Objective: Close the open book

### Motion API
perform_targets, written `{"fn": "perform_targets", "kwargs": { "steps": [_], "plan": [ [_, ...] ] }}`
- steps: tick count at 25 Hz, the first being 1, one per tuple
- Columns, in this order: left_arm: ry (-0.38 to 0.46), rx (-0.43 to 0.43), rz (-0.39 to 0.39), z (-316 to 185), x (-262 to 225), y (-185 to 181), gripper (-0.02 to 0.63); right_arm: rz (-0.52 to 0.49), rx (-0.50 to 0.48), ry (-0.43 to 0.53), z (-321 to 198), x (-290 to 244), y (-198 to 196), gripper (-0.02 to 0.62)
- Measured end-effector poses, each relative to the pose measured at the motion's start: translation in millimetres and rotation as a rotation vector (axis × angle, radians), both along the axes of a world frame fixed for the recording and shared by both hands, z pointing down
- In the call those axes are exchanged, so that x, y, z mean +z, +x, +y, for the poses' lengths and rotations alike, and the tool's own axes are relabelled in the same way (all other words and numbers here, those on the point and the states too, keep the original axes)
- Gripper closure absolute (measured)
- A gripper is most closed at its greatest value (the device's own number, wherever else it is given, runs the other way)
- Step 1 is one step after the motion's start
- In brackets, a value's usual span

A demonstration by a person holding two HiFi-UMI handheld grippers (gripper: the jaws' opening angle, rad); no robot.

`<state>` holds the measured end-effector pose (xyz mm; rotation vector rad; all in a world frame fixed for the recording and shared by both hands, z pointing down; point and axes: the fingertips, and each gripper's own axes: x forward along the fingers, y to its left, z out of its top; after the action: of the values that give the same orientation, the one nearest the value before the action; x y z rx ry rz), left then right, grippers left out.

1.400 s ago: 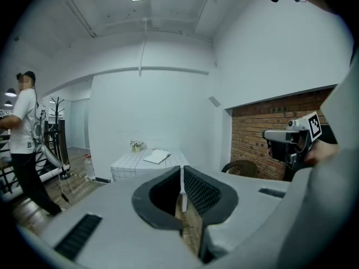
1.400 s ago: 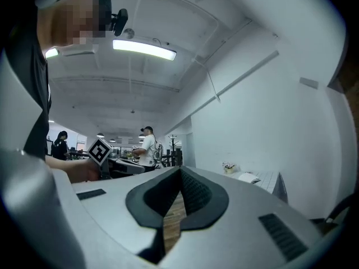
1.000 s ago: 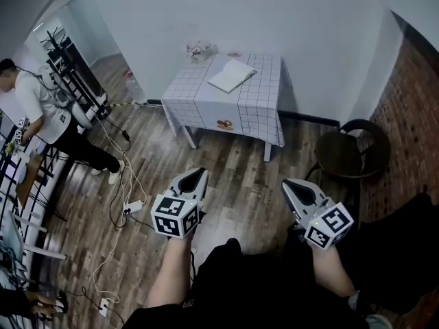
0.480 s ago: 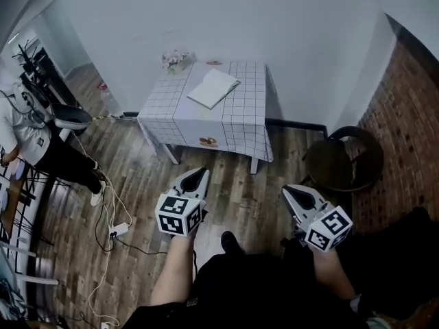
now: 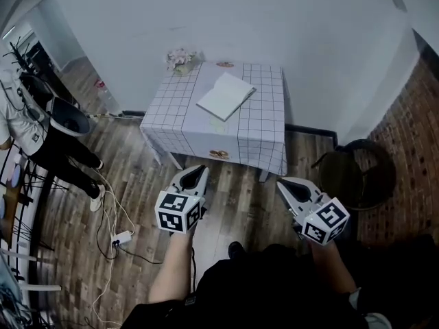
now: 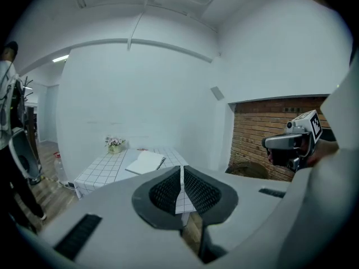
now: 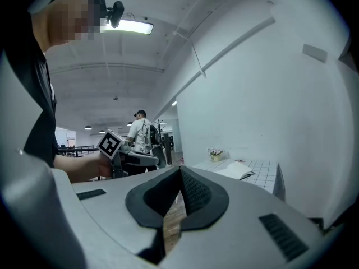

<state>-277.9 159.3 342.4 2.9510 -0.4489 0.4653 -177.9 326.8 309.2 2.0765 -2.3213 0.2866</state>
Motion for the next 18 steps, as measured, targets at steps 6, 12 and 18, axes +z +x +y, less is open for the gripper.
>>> {"fn": "perform_targets", "kwargs": {
  "steps": [6,12,18],
  "plan": [
    [-0.039,-0.023,-0.034,-45.8,20.3,16.5,0.58,-0.035,-0.007,-0.053,-45.3,21.9,26.5,0.592],
    [-0.047,-0.072,-0.062,-89.1,33.1,49.4,0.58,-0.064,-0.063,-0.072,-93.9,39.3,66.1,0.592],
    [-0.053,-0.134,-0.074,-133.1,36.8,117.3,0.58,-0.076,-0.101,-0.088,-137.2,52.2,154.4,0.592]
  ]
}}
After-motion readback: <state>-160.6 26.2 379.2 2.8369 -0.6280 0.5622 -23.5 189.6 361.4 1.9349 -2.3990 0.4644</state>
